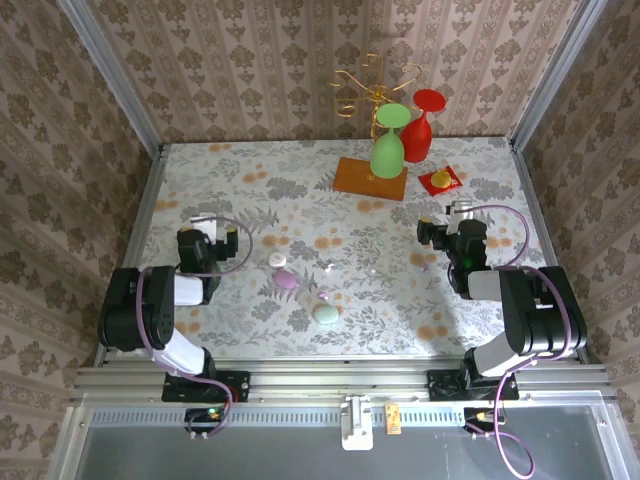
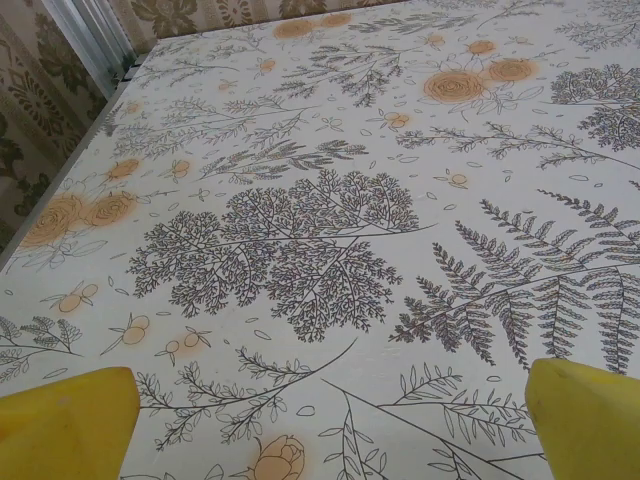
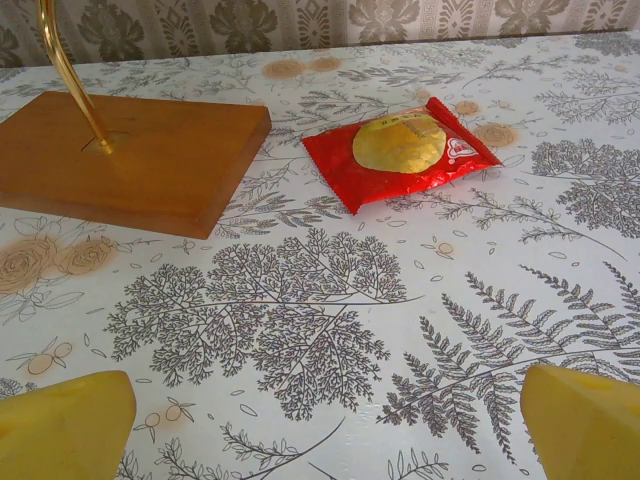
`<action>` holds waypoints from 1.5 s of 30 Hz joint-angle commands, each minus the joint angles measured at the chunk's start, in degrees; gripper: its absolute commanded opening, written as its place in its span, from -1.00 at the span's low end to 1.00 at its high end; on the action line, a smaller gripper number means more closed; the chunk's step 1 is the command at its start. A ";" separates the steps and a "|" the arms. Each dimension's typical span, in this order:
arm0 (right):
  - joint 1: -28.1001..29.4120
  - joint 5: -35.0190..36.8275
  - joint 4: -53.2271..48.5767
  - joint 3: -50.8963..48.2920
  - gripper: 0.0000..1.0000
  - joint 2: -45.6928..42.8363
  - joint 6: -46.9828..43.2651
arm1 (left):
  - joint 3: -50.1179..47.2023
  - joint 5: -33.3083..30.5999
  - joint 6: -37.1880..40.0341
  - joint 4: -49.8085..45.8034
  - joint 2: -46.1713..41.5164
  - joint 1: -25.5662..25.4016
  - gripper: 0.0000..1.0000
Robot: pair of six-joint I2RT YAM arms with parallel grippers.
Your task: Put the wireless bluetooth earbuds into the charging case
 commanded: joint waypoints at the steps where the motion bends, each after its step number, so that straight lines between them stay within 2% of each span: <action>1: 0.30 0.81 2.26 -0.50 1.00 0.62 -1.07 | 1.18 0.81 -0.89 1.35 -0.43 0.19 1.00; 28: 0.31 -0.50 1.66 -0.43 1.00 -0.17 -1.60 | 0.76 0.62 -0.34 1.68 -1.15 -0.20 1.00; 33: 0.77 -3.39 -6.06 1.24 1.00 -5.81 -3.41 | 1.65 -2.45 1.31 -3.93 -6.33 -2.41 1.00; 37: 3.31 -3.66 -14.00 3.54 1.00 -12.34 -6.31 | 1.88 -5.88 3.15 -8.21 -11.61 -4.91 1.00; 41: 8.22 -5.57 -22.71 6.36 1.00 -17.63 -10.16 | 3.58 -8.77 6.13 -13.99 -18.12 -8.81 1.00; 45: 14.48 -12.87 -31.49 10.33 1.00 -19.61 -15.88 | 6.78 -8.69 5.26 -21.72 -22.90 -13.18 1.00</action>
